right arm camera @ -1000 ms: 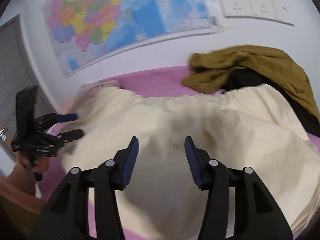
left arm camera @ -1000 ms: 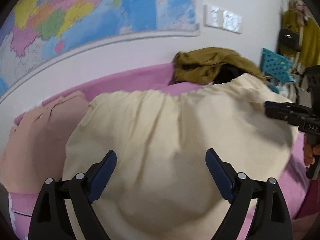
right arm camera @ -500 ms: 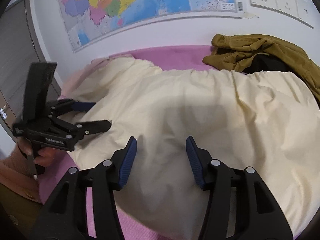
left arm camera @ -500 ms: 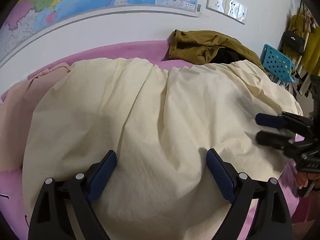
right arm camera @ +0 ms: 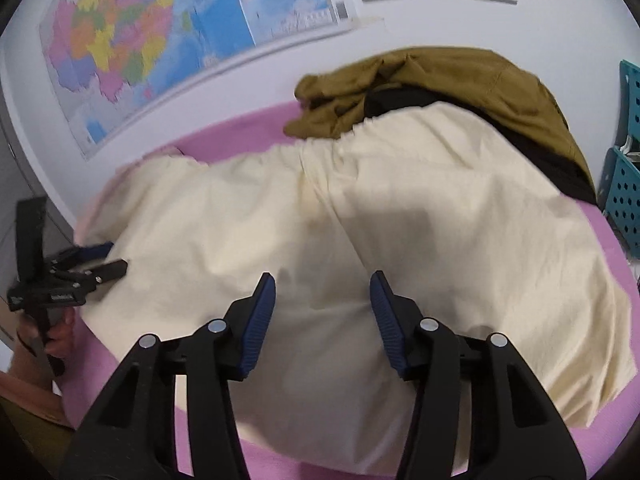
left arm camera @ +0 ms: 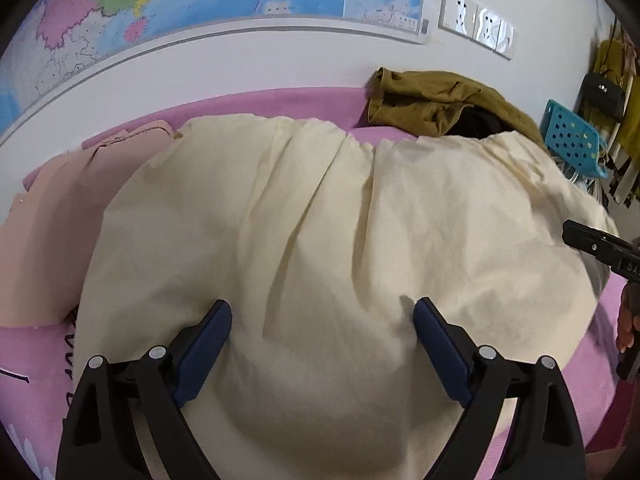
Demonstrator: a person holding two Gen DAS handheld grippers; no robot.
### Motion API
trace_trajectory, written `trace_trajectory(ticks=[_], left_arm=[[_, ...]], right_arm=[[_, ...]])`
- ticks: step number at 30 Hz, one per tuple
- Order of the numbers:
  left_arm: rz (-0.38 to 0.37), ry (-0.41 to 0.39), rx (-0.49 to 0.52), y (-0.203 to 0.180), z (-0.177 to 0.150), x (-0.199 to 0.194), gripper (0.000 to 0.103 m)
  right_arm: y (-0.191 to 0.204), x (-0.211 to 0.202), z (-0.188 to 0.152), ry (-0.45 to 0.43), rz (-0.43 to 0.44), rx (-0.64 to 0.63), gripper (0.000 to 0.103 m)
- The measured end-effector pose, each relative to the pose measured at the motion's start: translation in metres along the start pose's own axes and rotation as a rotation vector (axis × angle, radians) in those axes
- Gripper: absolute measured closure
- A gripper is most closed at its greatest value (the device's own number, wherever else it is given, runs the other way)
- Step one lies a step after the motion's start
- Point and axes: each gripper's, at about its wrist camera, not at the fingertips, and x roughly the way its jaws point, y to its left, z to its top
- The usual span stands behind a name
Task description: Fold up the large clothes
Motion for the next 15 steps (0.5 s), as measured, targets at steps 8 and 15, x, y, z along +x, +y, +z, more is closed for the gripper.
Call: trace_trajectory(ticks=[8,15], left_arm=[[0.012,-0.075,-0.013,0.013,0.001,-0.025,0.016],[0.027,-0.078,-0.072,0.042,-0.004,-0.026,0.016]], right_arm=[[-0.014,-0.04,0.001,-0.106,0.049,0.057,0.052],[-0.056,-0.04,-0.007,-0.06,-0.138,0.109,0.054]])
